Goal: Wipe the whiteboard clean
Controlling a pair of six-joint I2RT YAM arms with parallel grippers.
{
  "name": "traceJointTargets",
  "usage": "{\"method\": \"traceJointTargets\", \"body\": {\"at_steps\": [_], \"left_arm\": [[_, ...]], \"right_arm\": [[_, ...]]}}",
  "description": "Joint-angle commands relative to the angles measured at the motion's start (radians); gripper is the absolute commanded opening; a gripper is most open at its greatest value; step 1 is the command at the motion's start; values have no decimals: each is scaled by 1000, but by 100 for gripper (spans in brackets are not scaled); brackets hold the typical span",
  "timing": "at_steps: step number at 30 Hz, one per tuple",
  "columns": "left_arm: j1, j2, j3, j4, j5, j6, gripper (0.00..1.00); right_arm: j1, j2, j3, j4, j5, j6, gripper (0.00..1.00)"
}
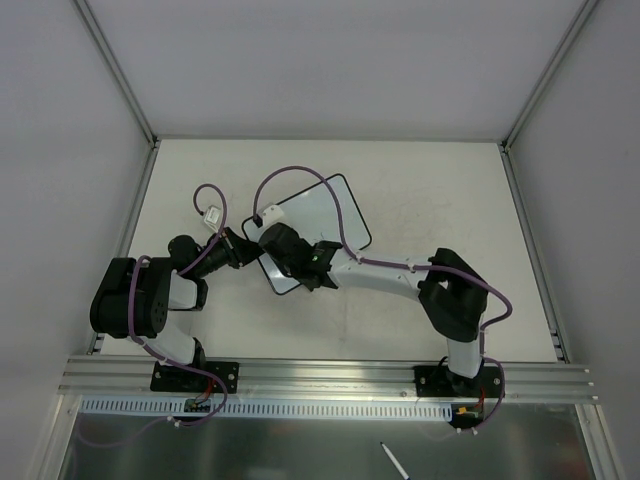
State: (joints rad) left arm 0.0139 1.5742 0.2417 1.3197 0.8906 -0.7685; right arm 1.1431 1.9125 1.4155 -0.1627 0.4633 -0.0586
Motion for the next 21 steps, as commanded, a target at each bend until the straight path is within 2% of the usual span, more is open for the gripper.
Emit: {"method": "traceJointTargets", "body": {"at_steps": [1,12,21], "left_arm": [[-3,-20,-7,231,13,57,0],[-2,-17,-5,231,16,55,0],[-2,-16,-4,231,14,55,0]], "right_arm": [[-3,14,-46,17,-77,48,0],[-184,-107,-257,140,-163,158,0],[-342,-204,-407,150,-135,204,0]]}}
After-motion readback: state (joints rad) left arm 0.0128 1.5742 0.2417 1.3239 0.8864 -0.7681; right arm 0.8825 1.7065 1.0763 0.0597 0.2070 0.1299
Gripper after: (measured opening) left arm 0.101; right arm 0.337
